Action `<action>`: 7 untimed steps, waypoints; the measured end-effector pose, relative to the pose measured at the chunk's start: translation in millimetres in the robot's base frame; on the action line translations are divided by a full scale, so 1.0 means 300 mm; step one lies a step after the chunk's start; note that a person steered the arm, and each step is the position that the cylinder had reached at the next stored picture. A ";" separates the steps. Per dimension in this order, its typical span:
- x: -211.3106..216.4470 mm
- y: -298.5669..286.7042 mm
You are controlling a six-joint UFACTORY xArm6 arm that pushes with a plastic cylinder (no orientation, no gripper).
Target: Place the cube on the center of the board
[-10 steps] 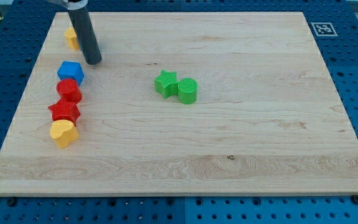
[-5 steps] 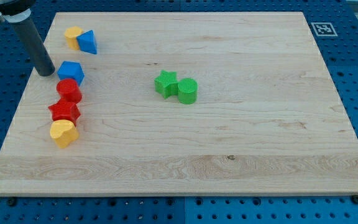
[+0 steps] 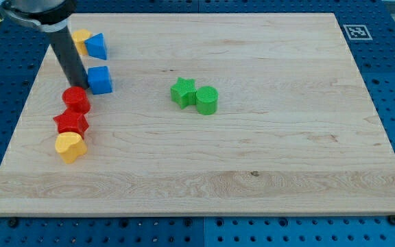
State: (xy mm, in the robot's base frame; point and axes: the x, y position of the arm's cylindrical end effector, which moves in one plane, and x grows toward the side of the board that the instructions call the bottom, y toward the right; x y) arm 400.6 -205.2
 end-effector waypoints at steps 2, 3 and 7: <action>-0.037 0.042; -0.037 0.078; -0.038 0.491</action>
